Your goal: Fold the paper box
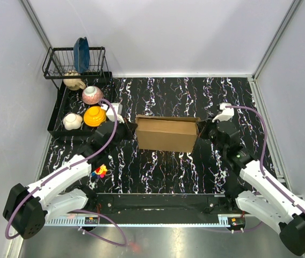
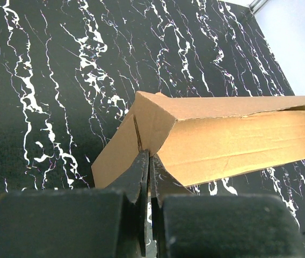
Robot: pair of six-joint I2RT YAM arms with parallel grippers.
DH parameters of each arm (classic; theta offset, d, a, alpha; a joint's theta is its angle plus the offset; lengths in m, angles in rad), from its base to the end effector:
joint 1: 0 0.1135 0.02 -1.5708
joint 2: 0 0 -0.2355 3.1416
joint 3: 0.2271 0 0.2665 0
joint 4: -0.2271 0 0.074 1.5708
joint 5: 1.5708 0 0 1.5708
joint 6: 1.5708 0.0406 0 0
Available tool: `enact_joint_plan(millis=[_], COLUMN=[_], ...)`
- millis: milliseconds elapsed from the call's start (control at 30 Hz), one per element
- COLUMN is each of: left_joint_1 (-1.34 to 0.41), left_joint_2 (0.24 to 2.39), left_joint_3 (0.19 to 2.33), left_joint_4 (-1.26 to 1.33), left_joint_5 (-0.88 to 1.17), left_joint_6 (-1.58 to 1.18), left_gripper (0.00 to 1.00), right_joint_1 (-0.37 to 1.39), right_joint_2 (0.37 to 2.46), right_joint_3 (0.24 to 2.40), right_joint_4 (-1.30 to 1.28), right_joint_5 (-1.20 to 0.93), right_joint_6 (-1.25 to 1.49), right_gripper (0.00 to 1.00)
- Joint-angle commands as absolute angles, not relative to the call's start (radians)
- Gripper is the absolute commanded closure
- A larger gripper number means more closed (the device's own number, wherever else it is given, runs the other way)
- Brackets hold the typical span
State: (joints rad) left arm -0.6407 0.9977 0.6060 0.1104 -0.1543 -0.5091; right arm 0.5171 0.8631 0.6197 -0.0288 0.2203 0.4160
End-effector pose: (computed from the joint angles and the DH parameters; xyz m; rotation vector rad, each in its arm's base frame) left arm 0.2160 -0.1533 0.2360 0.0147 1.9003 -0.6526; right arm 0.2154 0.1123 0.2576 0.0618 1.8590 0.4498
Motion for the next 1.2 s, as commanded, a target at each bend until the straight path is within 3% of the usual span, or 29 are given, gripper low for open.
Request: enact_joint_plan(millis=[0,867,967,1000,1100,1167], left_joint_1=[-0.658,-0.661,-0.661,-0.661,-0.661,-0.661], left_joint_2=[1.029,0.911,0.900,0.896,0.896,0.897], left_joint_3=[0.552,0.474,0.471,0.472,0.479,0.483], left_joint_4=[-0.049,-0.031,-0.032,-0.031,-0.038,-0.049], left_joint_5=[-0.132,-0.253,-0.264,-0.267,-0.273,-0.276], left_joint_6=[-0.525,-0.614,-0.612,-0.611,-0.604,-0.597], left_gripper=[1.00,1.00,1.00,1.00,1.00,1.00], right_joint_1=[0.520,0.522,0.522,0.520,0.522,0.520], right_joint_2=[0.876,0.970,0.940,0.931,0.905,0.890], right_joint_3=[0.560,0.514,0.517,0.520,0.554,0.587], right_joint_4=[-0.169,-0.282,-0.288,-0.293,-0.310,-0.313], right_joint_5=[0.206,0.169,0.182,0.187,0.205,0.210], right_joint_6=[0.456,0.586,0.604,0.607,0.609,0.600], right_gripper=[1.00,1.00,0.85,0.72,0.55,0.51])
